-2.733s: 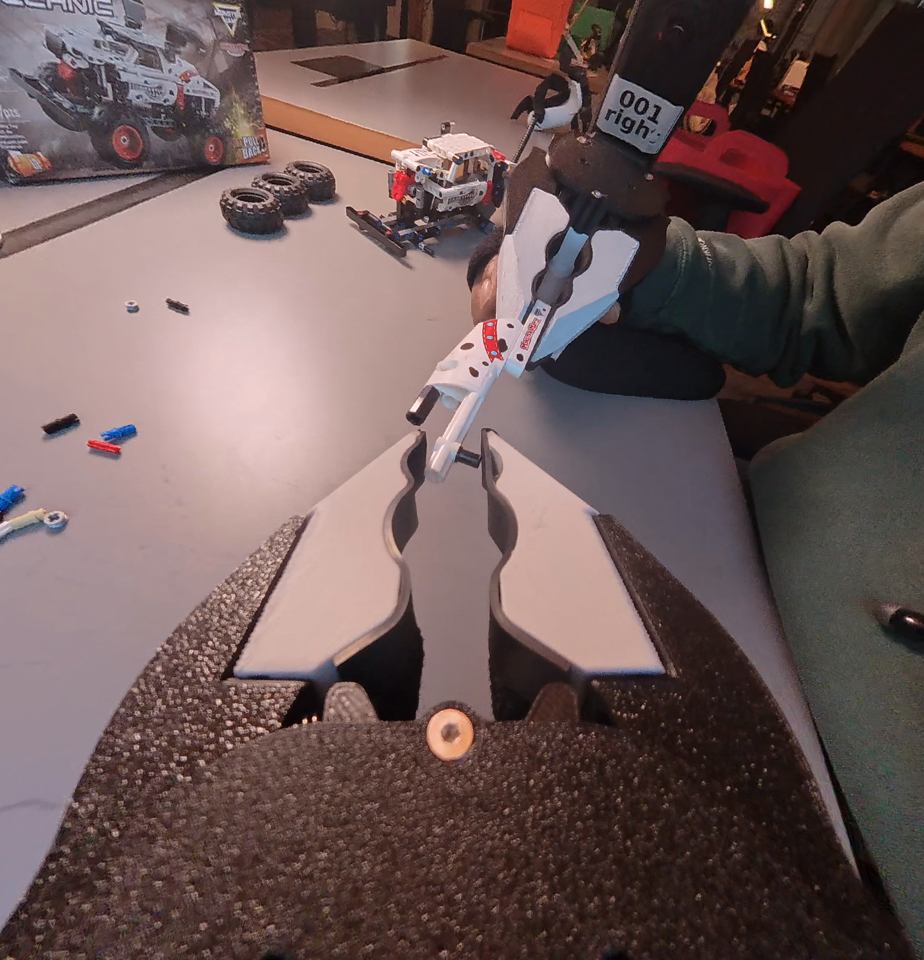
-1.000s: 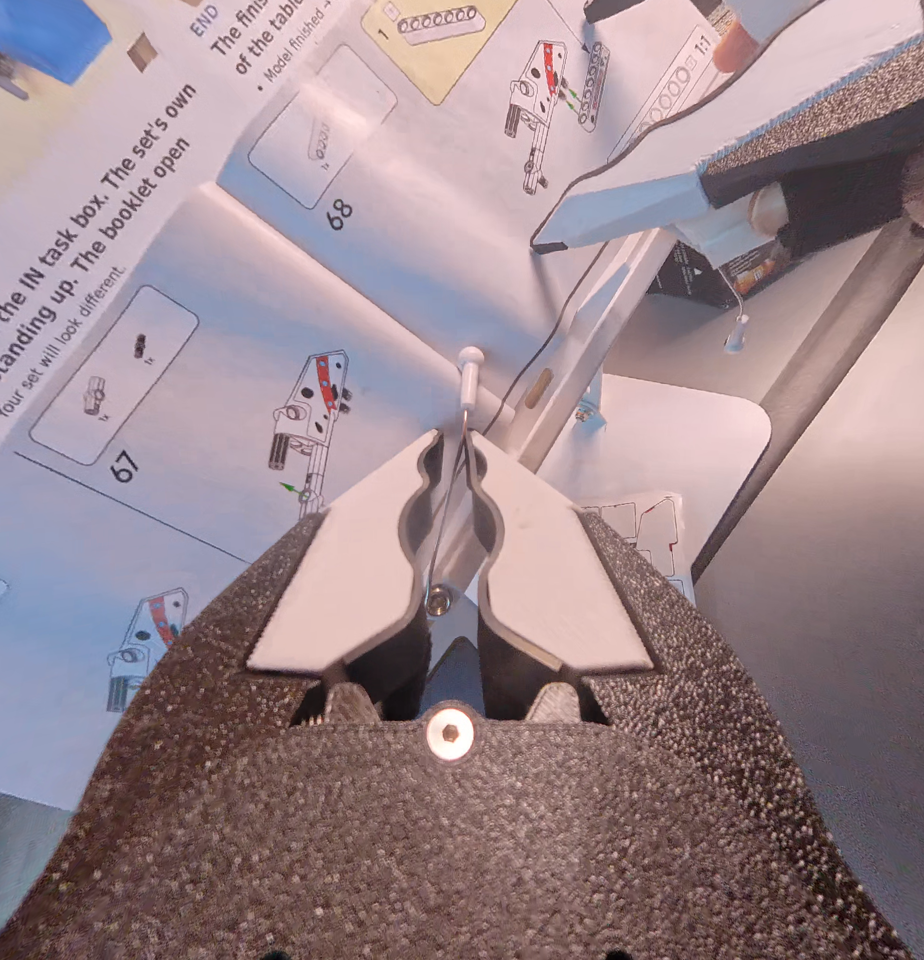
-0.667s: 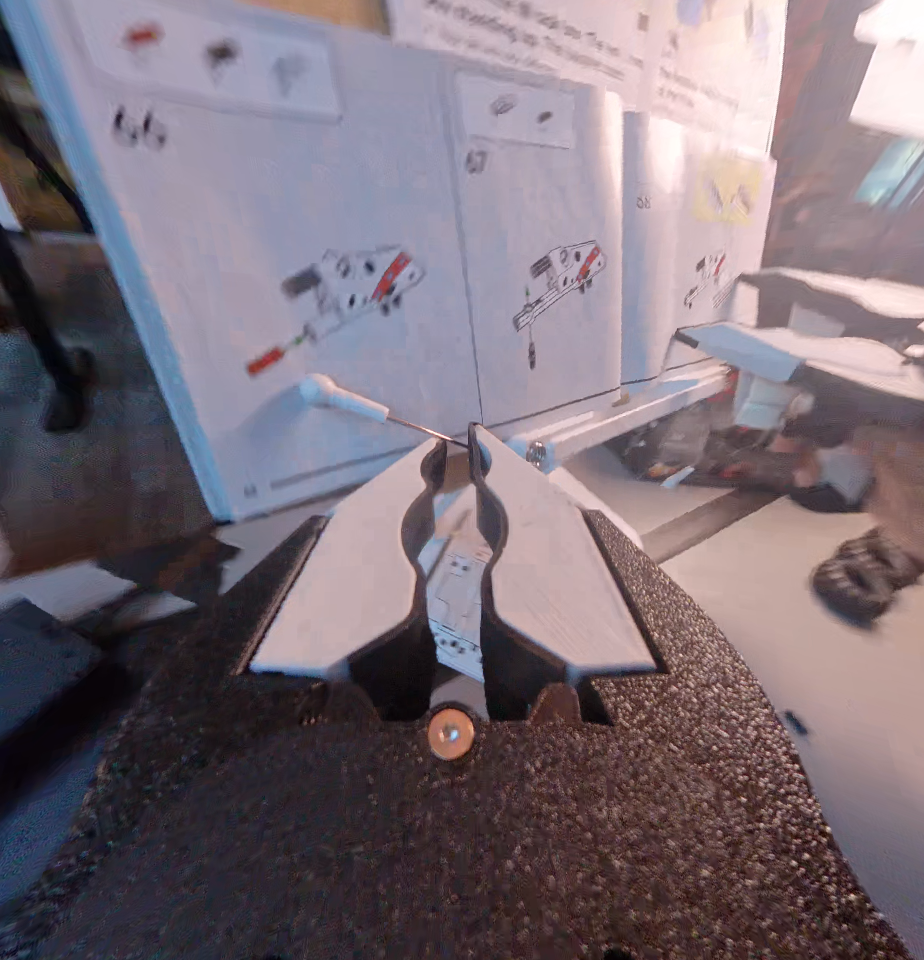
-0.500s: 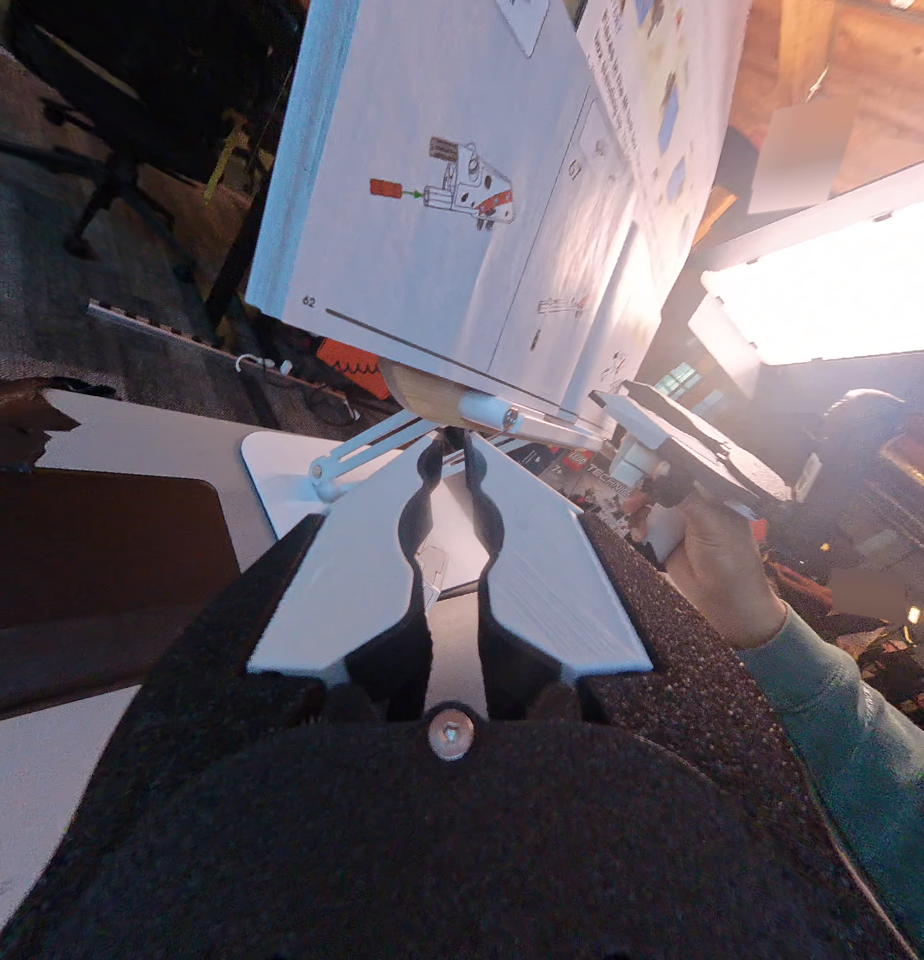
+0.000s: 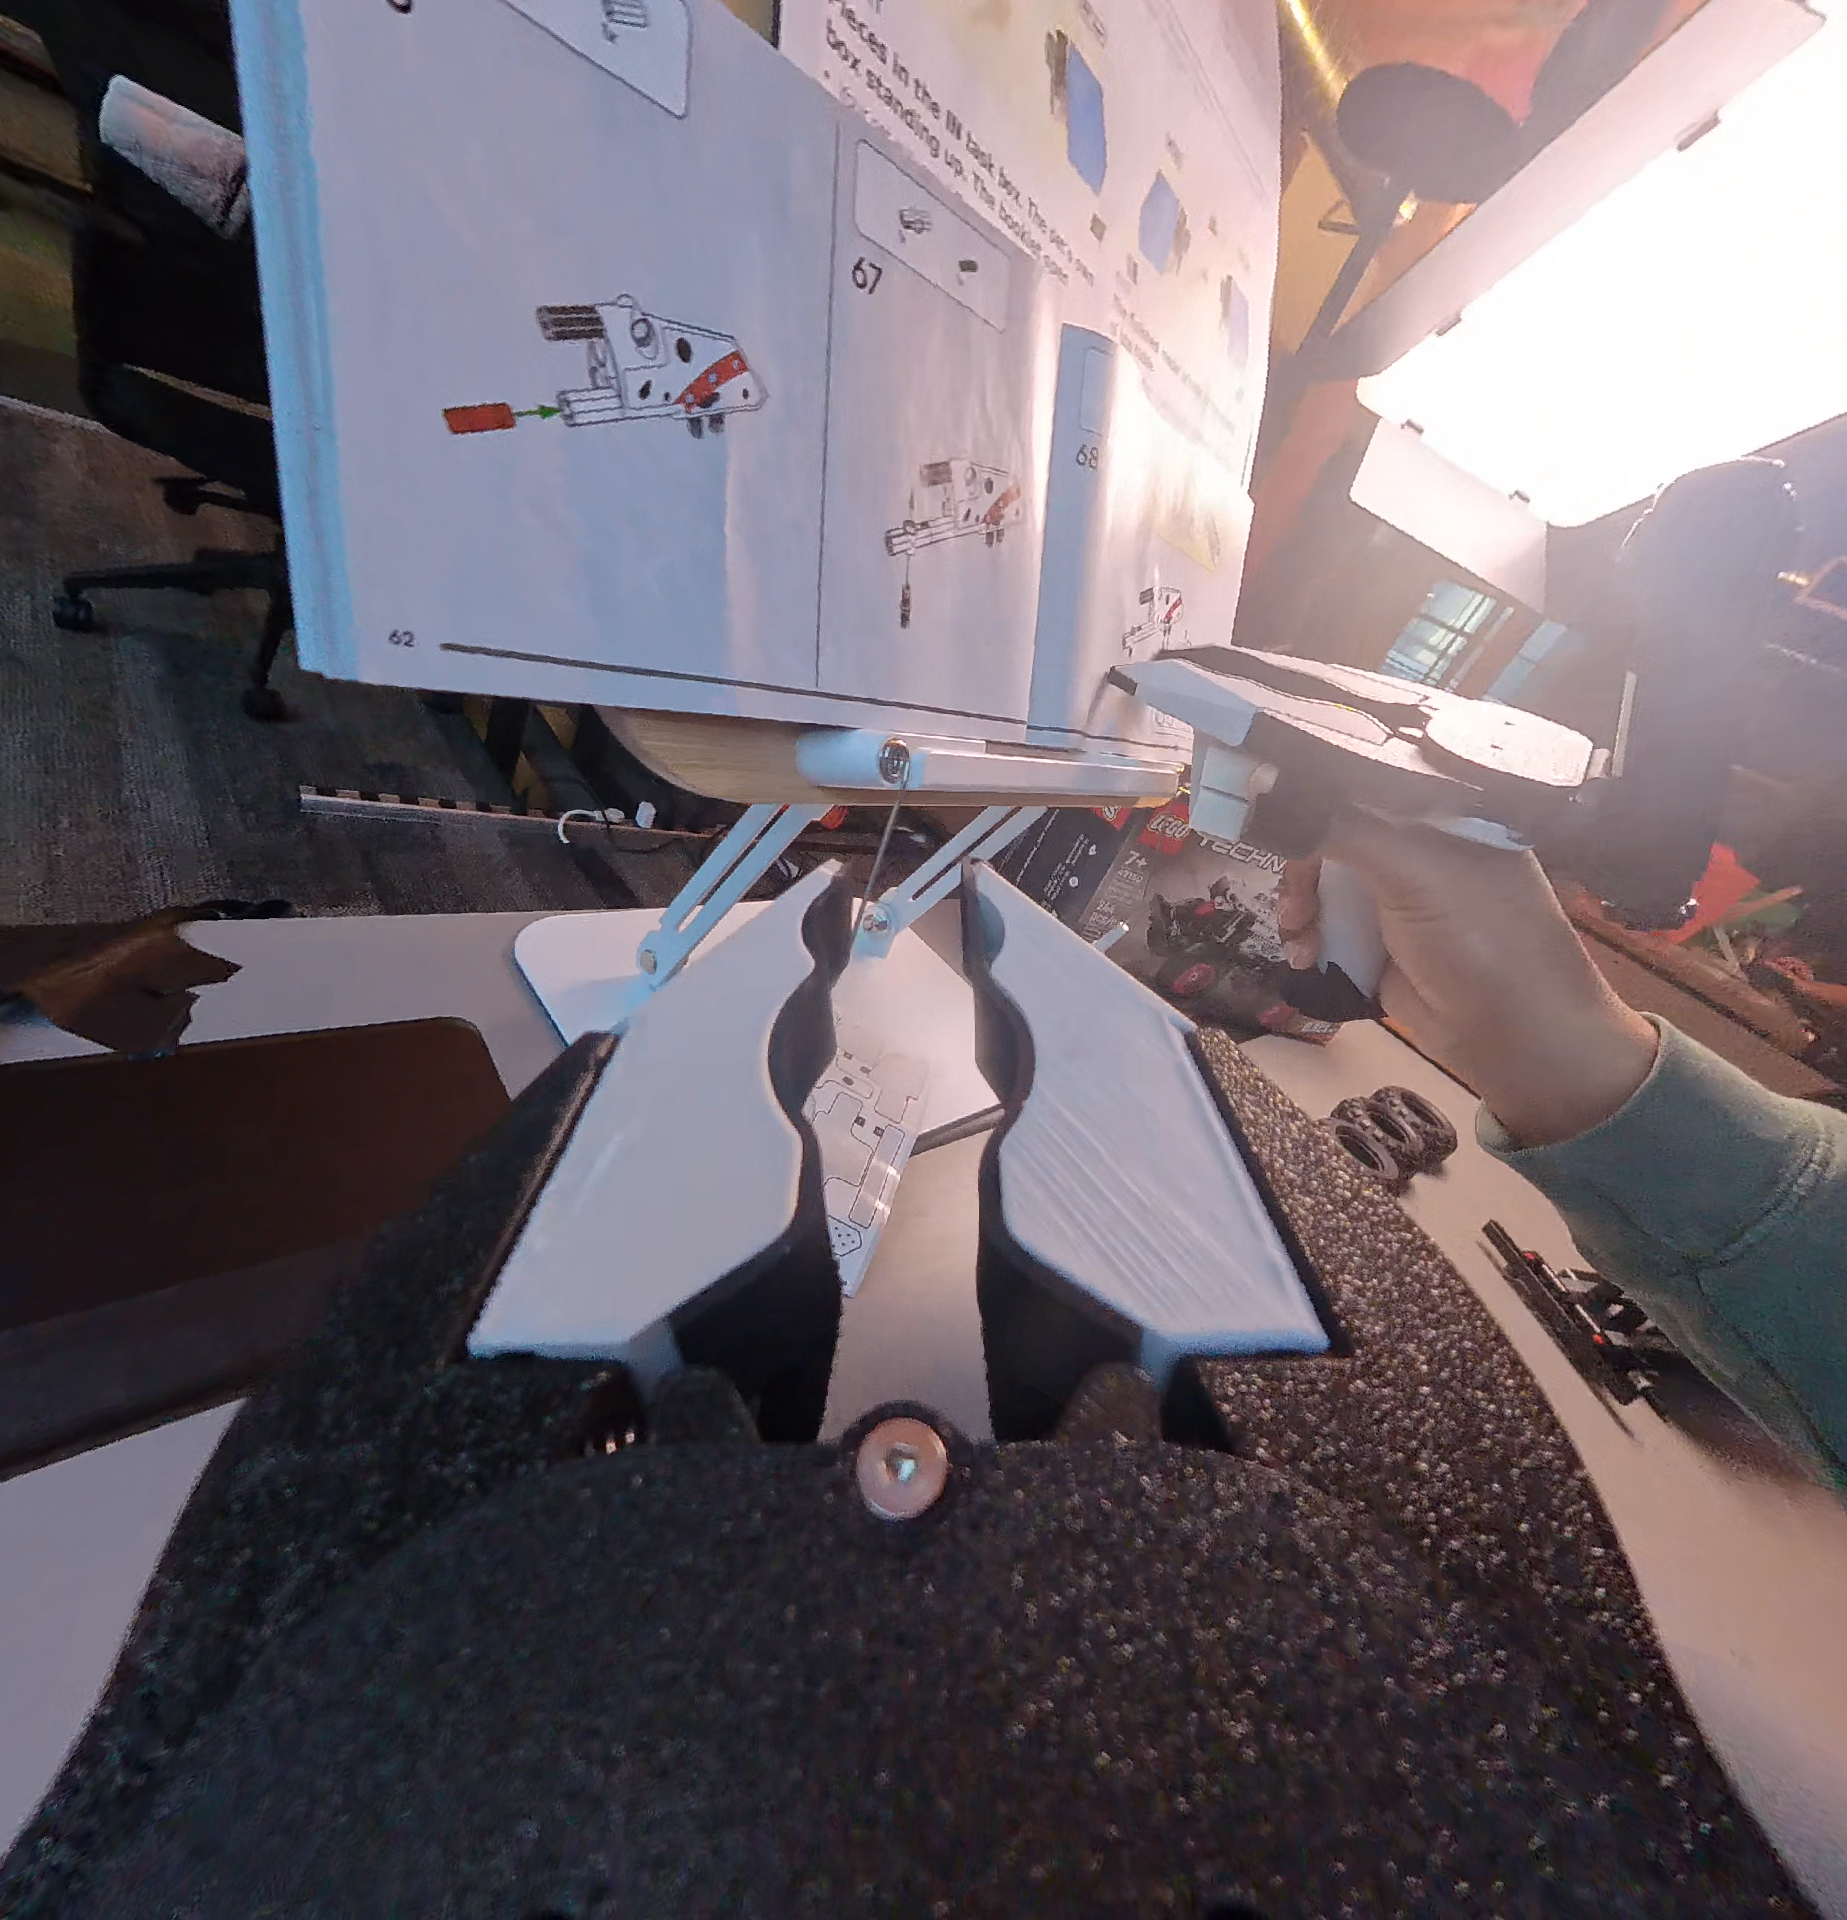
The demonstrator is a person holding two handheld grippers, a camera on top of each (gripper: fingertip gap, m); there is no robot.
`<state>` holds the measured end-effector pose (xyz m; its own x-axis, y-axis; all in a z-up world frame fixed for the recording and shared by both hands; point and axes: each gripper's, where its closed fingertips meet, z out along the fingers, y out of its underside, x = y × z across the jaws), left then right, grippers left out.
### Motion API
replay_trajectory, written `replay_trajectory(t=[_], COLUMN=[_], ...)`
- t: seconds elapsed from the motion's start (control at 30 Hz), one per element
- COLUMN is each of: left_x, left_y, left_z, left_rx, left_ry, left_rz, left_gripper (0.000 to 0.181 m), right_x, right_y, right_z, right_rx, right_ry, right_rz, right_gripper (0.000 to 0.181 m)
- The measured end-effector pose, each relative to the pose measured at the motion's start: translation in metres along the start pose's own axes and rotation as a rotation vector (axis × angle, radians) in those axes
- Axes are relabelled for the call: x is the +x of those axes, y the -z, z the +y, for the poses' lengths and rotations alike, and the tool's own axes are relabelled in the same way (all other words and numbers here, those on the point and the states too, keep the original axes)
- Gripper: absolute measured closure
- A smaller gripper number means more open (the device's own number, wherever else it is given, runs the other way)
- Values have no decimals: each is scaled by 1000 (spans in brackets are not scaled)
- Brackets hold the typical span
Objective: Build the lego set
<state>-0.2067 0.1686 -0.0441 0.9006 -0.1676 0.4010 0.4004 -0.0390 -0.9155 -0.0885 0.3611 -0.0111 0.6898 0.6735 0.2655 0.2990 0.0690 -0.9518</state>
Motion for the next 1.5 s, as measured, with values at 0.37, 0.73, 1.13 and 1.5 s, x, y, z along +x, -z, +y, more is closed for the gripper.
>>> replay_trajectory(t=[0.37,0.73,1.13,1.5], left_x=[12,23,30,61], left_y=[-4,-5,-9,-16], left_z=[3,-2,5,-11], left_rx=[-4,-1,-23,3], left_ry=[-133,-318,-385,-312], left_rz=[-14,-77,-76,23], left_gripper=[160,152,151,150], right_x=[23,27,17,-17], right_y=[-10,3,-4,50], right_z=[-11,-16,-8,-20], right_rx=[31,122,48,268], right_ry=[-23,-1,35,84], right_rz=[2,7,-74,-244], right_gripper=[82,98,143,167])
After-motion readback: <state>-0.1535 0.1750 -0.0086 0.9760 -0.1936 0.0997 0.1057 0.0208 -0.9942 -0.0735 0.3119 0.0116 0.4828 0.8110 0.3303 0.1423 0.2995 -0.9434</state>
